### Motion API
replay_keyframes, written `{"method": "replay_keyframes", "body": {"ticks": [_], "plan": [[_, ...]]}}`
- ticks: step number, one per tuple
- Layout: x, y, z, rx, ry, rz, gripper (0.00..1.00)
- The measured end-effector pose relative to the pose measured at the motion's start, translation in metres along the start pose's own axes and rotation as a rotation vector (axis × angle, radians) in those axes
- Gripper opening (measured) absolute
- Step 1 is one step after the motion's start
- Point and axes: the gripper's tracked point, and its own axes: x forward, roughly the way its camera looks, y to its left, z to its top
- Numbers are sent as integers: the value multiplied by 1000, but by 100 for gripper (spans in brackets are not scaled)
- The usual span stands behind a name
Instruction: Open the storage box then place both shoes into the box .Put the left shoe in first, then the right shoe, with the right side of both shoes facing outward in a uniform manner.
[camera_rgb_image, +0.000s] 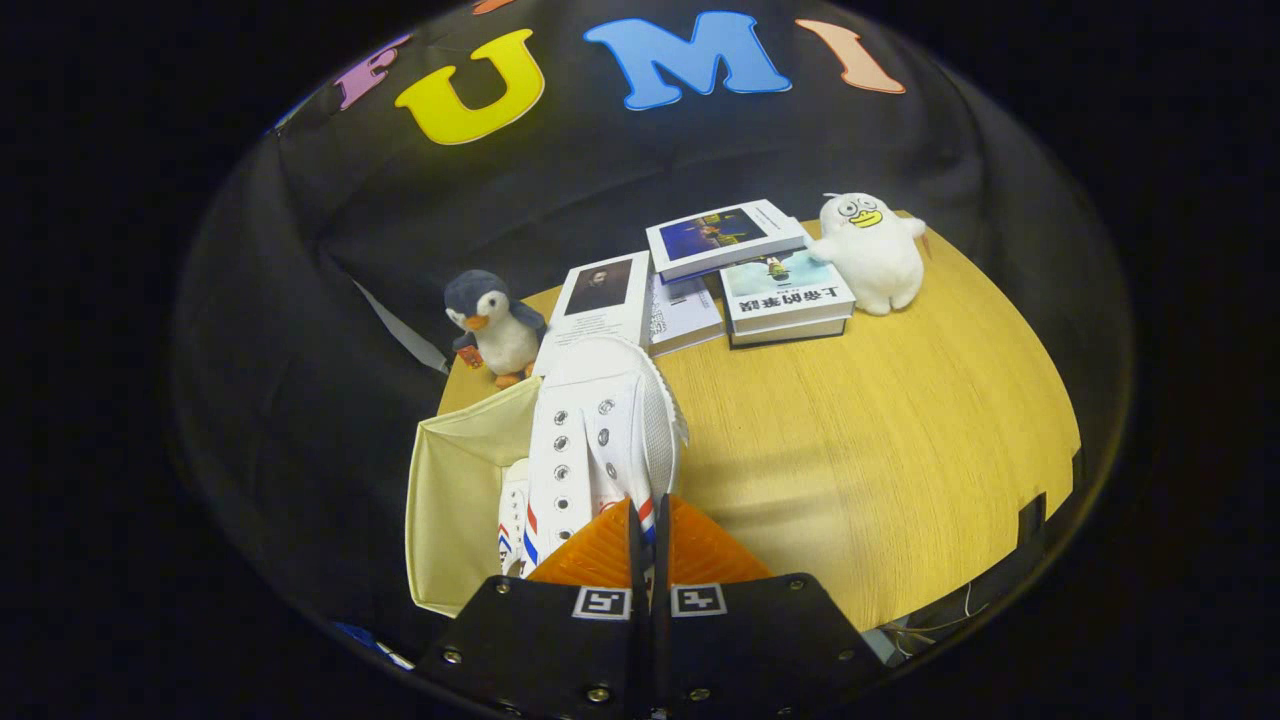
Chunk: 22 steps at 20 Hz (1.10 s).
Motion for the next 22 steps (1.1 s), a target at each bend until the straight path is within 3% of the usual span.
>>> {"method": "replay_keyframes", "body": {"ticks": [7,15,17,21,22], "plan": [[27,65,-5,-56,42,63,0],[57,96,-26,-113,99,82,1],[50,108,-17,-106,53,129,33],[33,96,5,-178,-53,114,100],[22,93,10,-192,-78,116,100]]}}
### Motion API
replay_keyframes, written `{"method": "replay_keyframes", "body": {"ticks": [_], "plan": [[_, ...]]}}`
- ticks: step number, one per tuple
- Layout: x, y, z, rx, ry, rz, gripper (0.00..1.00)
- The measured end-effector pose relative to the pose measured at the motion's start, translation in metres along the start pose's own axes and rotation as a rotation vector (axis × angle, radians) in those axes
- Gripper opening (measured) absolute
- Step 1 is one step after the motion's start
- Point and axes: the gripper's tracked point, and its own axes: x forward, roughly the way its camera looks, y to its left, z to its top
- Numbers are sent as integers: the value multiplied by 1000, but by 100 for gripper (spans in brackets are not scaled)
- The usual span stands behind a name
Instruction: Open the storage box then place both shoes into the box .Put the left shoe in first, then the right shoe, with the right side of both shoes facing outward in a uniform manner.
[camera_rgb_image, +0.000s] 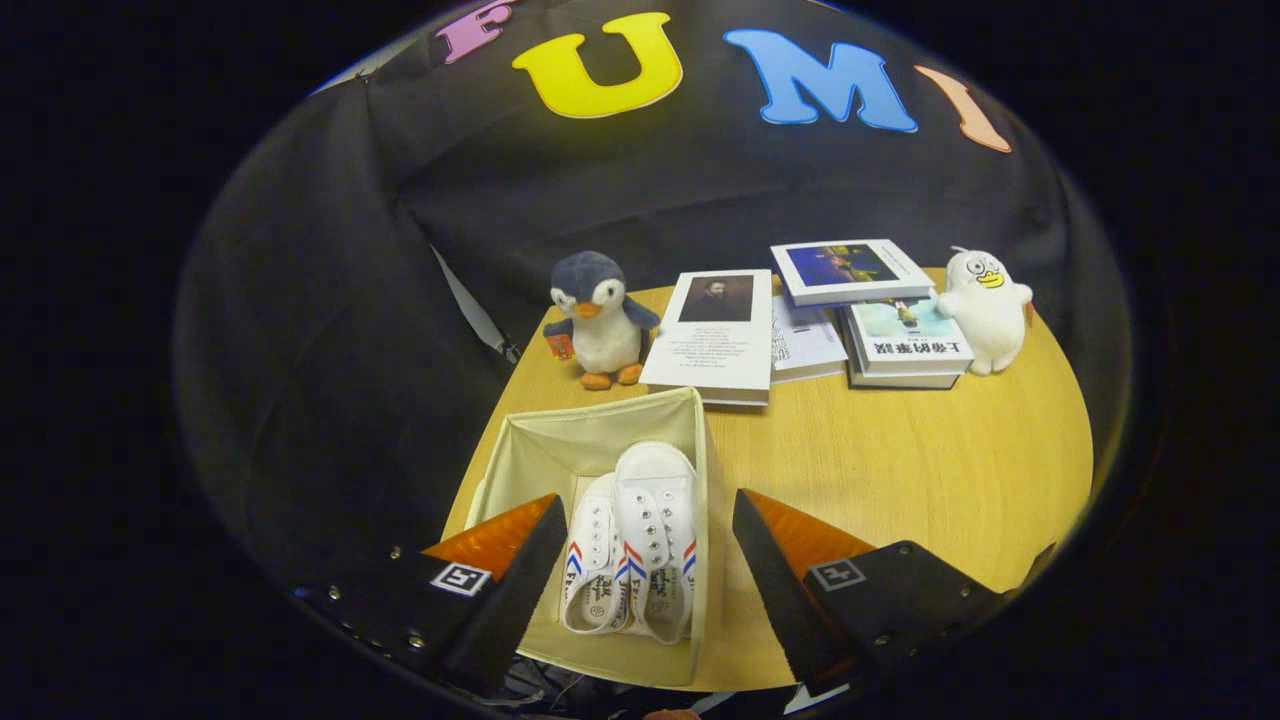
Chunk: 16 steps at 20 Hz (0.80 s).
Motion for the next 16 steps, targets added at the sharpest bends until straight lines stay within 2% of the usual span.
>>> {"method": "replay_keyframes", "body": {"ticks": [6,16], "plan": [[-65,-46,29,-42,-152,15,100],[-169,-170,40,-95,-334,-86,100]]}}
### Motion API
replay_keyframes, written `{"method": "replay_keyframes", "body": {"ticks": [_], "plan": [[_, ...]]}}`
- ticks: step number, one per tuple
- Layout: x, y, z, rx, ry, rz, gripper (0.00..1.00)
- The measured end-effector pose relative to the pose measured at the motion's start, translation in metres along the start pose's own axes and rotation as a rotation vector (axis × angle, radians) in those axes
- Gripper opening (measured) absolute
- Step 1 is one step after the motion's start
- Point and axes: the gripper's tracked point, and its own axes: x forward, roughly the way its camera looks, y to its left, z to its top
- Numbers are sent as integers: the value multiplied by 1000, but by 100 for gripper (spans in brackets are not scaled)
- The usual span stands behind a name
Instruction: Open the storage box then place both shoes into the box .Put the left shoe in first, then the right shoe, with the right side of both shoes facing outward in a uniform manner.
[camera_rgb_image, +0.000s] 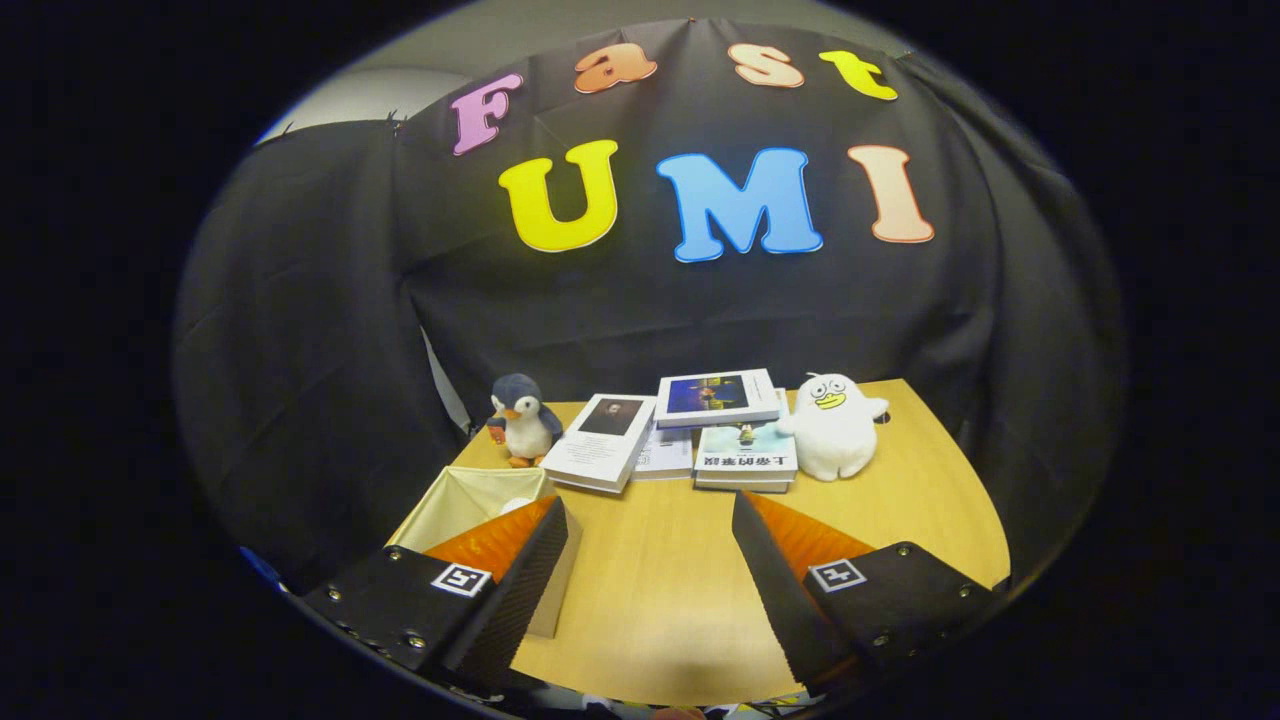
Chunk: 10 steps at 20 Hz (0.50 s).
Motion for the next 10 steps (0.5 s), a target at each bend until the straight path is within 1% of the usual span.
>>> {"method": "replay_keyframes", "body": {"ticks": [3,6,10], "plan": [[-20,-25,3,-28,-60,-28,100],[-44,-37,10,-42,-148,-28,100],[-69,-63,21,-82,-256,-94,100]]}}
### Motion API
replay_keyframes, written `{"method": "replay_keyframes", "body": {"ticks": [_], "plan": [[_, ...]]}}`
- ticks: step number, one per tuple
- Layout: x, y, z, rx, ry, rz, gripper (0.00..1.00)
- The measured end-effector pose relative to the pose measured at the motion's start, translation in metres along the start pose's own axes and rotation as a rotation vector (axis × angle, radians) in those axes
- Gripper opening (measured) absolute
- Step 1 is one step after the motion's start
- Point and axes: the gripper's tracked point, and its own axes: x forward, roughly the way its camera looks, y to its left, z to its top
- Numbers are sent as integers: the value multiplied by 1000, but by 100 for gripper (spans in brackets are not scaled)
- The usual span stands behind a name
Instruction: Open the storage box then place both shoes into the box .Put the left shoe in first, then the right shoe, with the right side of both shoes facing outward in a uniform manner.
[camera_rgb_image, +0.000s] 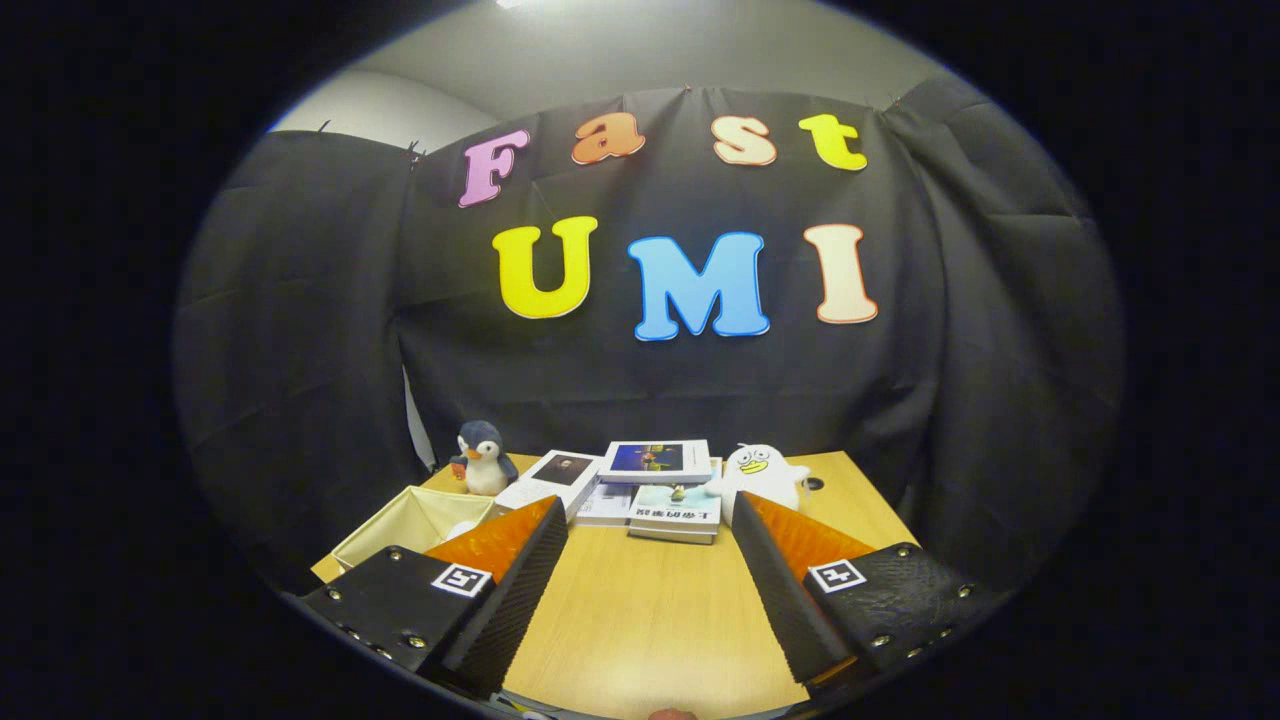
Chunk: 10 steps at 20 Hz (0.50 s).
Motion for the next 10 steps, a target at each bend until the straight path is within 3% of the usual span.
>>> {"method": "replay_keyframes", "body": {"ticks": [10], "plan": [[-14,-36,16,33,-82,-60,99]]}}
